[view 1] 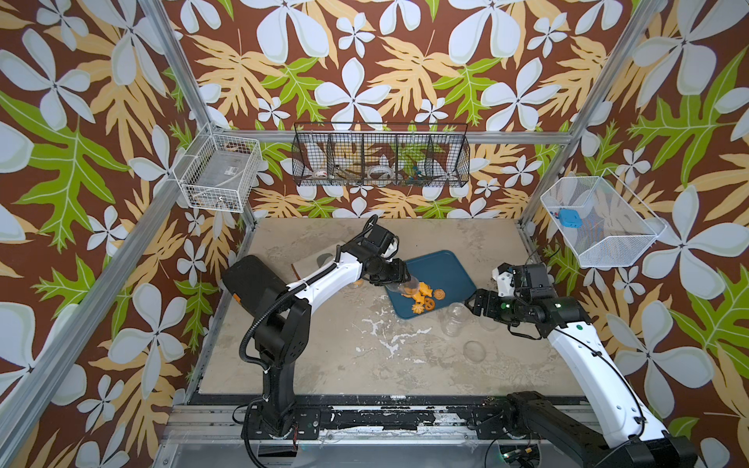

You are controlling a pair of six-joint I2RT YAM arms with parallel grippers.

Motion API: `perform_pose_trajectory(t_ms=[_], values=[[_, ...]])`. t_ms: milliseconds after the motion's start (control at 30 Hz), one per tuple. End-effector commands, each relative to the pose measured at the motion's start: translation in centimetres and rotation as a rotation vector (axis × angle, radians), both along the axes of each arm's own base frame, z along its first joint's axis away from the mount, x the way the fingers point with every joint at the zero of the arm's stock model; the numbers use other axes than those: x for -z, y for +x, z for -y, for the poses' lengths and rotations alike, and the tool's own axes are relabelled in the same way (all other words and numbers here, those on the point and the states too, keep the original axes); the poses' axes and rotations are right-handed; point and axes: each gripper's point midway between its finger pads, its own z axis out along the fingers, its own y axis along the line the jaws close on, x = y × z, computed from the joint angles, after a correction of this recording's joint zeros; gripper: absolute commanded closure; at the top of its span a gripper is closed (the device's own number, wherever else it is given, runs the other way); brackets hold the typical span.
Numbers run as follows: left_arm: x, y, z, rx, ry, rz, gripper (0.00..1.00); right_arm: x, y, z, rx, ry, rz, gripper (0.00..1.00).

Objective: Pour the cookies out of the jar
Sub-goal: Pour the cookies in the jar onto the tray, then place the jar at the center of the board.

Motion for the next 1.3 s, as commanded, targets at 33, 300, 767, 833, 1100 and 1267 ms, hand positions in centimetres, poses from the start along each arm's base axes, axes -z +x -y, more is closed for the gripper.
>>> perform_pose_trajectory(t_ms=[33, 300, 767, 833, 1100, 1267], values=[[-2.9, -0.7, -0.4, 0.014, -0.046, 0.065, 0.54, -2.6, 0.9, -0.7, -0.033, 0.014, 0.073, 0.12], [-8.3, -5.7, -2.1, -0.015, -0.29, 0.131, 0.54, -8.3, 3.2, -3.5, -0.12, 0.105, 0.179, 0.12], [-16.6, -17.8, -7.2, 0.08, -0.996, 0.203, 0.46, -13.9, -0.7, -17.0, -0.559, 0.694, 0.038, 0.05], [-17.0, -18.6, -7.5, 0.103, -1.031, 0.203, 0.46, -14.3, -1.5, -18.2, -0.606, 0.733, 0.017, 0.04], [-17.4, -19.9, -7.7, 0.155, -1.09, 0.188, 0.47, -13.8, -2.8, -19.7, -0.659, 0.762, -0.038, 0.02], [-17.5, -19.6, -7.5, 0.154, -1.094, 0.186, 0.47, -13.7, -4.3, -20.5, -0.702, 0.804, -0.079, 0.06]])
